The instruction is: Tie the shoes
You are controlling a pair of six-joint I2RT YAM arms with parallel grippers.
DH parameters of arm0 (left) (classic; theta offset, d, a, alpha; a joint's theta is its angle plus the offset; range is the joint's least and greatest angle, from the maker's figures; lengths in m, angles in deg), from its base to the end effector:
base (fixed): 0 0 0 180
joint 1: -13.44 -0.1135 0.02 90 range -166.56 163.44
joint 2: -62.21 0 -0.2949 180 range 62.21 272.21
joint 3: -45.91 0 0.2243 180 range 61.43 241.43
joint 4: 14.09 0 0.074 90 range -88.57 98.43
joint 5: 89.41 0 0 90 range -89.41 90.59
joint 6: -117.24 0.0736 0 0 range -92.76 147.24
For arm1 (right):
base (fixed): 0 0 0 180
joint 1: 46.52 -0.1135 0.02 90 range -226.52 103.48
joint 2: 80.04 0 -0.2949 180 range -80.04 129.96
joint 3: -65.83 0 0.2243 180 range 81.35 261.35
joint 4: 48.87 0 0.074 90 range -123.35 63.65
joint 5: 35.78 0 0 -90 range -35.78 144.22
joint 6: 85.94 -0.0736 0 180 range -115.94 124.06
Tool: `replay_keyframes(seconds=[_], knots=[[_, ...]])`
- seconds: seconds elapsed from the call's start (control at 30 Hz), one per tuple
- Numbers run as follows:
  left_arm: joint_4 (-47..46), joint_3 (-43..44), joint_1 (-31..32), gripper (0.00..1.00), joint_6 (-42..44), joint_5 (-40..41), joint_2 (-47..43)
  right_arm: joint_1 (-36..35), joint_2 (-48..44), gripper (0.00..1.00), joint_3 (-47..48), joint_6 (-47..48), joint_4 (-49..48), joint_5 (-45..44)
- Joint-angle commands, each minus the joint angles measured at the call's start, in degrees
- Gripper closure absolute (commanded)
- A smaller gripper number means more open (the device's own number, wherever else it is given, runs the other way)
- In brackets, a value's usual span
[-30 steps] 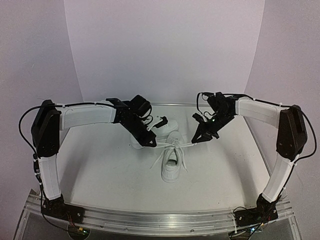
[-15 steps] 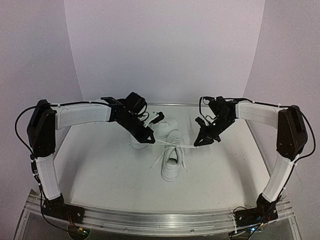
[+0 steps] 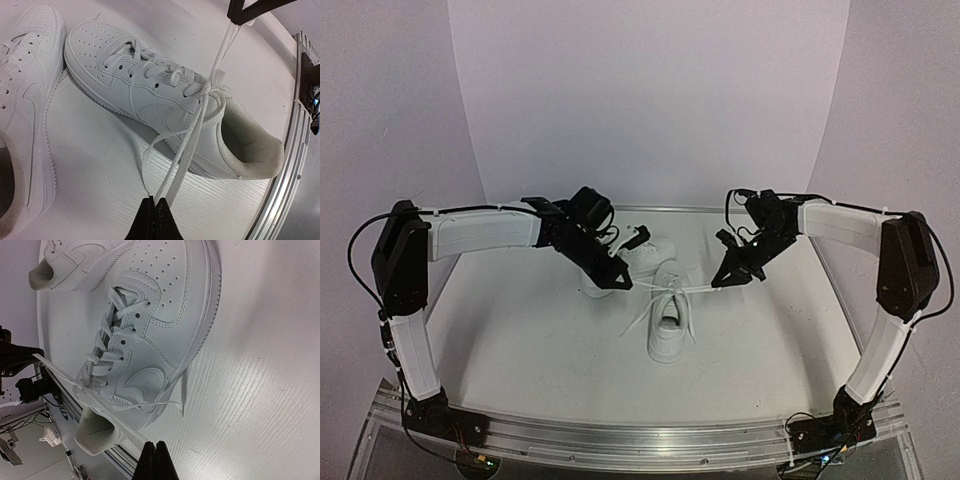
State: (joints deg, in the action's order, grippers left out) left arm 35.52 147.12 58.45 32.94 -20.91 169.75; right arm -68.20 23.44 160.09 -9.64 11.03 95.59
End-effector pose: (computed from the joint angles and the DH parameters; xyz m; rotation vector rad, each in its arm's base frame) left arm 0.2719 -0.3102 0.2519 1.2551 2.2940 -0.7357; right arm 0.3130 0.1768 0.2436 -0.3880 2.7715 1.1606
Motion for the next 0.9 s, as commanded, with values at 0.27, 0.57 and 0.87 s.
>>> replay_keyframes(seconds=[0.27, 0.57, 0.87], knots=[[10.42, 4.17, -3.01, 0.55, 1.7, 1.11, -3.59, -0.6, -5.83, 0.52, 1.12, -3.05, 1.31, -3.12], [11.85, 11.41, -9.38, 0.15, -2.4, 0.05, -7.07, 0.63, -9.43, 0.31, 9.81, -6.98, 1.31, -3.4], [7.92, 9.19, -24.4, 0.0, -15.69, -0.68, -12.22, 2.8, -17.51, 0.08, 6.71, -9.28, -3.04, -7.64]])
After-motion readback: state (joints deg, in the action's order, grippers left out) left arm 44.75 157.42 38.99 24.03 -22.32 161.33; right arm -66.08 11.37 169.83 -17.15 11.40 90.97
